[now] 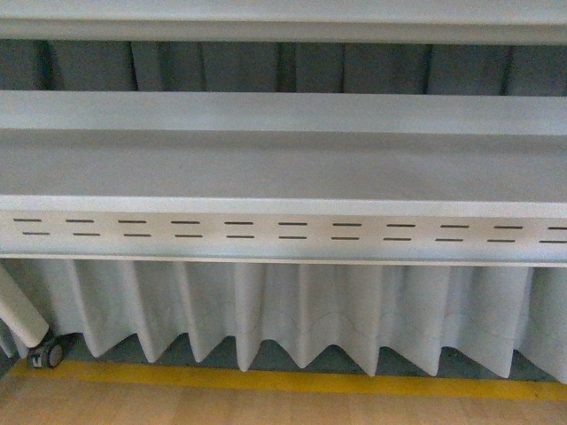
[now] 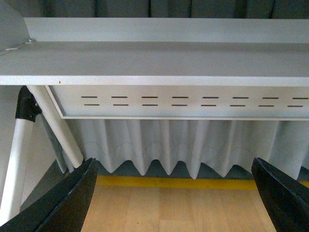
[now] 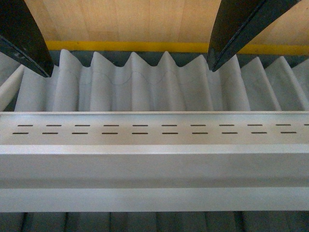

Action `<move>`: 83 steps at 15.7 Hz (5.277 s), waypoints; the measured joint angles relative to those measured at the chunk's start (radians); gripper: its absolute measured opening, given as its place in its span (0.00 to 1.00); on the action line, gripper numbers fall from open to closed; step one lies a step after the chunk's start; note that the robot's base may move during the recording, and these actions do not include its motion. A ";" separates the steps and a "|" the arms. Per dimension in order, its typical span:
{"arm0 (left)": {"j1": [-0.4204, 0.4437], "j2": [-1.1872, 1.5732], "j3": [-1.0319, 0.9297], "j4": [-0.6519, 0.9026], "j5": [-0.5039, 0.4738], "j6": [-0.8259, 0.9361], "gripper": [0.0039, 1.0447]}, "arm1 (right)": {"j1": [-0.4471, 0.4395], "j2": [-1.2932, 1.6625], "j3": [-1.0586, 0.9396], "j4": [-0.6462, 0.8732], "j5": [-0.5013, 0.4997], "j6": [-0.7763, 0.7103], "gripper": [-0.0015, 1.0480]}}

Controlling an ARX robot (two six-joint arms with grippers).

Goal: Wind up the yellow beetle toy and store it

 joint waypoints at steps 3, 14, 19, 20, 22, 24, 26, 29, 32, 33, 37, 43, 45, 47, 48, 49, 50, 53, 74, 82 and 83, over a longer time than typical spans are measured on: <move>0.000 0.000 0.000 0.000 0.000 0.000 0.94 | 0.000 0.000 0.000 0.000 0.000 0.000 0.94; 0.000 0.000 0.000 0.000 0.000 0.000 0.94 | 0.000 0.000 0.000 0.000 0.000 0.000 0.94; 0.000 0.000 0.000 0.000 0.000 0.000 0.94 | 0.000 0.000 0.000 0.000 0.000 0.000 0.94; 0.000 0.000 0.000 0.000 0.000 0.000 0.94 | 0.000 0.000 0.000 0.000 0.000 0.000 0.94; 0.000 0.000 0.000 0.000 0.000 0.000 0.94 | 0.000 0.000 0.000 0.000 0.000 0.000 0.94; 0.000 0.000 0.000 0.000 0.000 0.000 0.94 | 0.000 0.000 0.000 0.000 0.000 0.000 0.94; 0.000 0.000 0.000 -0.001 0.000 0.000 0.94 | 0.000 0.000 0.000 -0.002 0.000 0.000 0.94; 0.000 0.000 0.000 -0.003 0.002 0.000 0.94 | 0.000 0.000 0.000 -0.002 0.000 0.000 0.94; 0.000 0.000 0.000 -0.002 0.000 0.000 0.94 | 0.000 0.000 0.000 -0.001 0.000 0.000 0.94; 0.000 0.000 0.000 0.001 0.000 0.000 0.94 | 0.000 0.000 0.000 0.000 0.000 0.000 0.94; 0.000 0.000 0.000 0.000 -0.001 0.000 0.94 | 0.000 0.000 0.000 0.001 0.000 0.000 0.94; 0.000 0.000 0.000 0.001 0.000 0.000 0.94 | 0.000 0.000 0.000 0.002 0.000 0.000 0.94; 0.000 0.000 0.000 0.000 0.002 0.000 0.94 | 0.000 0.000 0.000 0.001 0.001 0.000 0.94; 0.000 0.000 0.000 0.002 0.002 0.000 0.94 | 0.000 0.000 0.000 0.000 0.001 0.000 0.94; 0.000 0.000 0.000 0.000 0.001 0.000 0.94 | 0.000 0.000 0.000 0.000 0.000 0.001 0.94; 0.000 0.000 0.000 0.002 0.000 -0.001 0.94 | 0.000 0.000 0.000 0.001 0.000 0.001 0.94; 0.000 0.000 0.000 0.000 0.000 0.000 0.94 | 0.000 0.000 0.000 0.002 0.000 0.002 0.94; 0.000 0.000 0.000 0.003 0.000 0.000 0.94 | 0.000 0.000 0.000 0.002 0.000 0.003 0.94; 0.000 0.000 0.000 0.002 0.000 0.000 0.94 | 0.000 0.000 0.000 0.002 0.000 0.003 0.94; 0.000 0.001 0.000 0.001 0.000 0.000 0.94 | 0.000 0.001 0.000 0.000 0.000 0.003 0.94; 0.000 0.001 0.000 0.001 0.000 0.000 0.94 | 0.000 0.001 0.000 0.000 0.000 0.003 0.94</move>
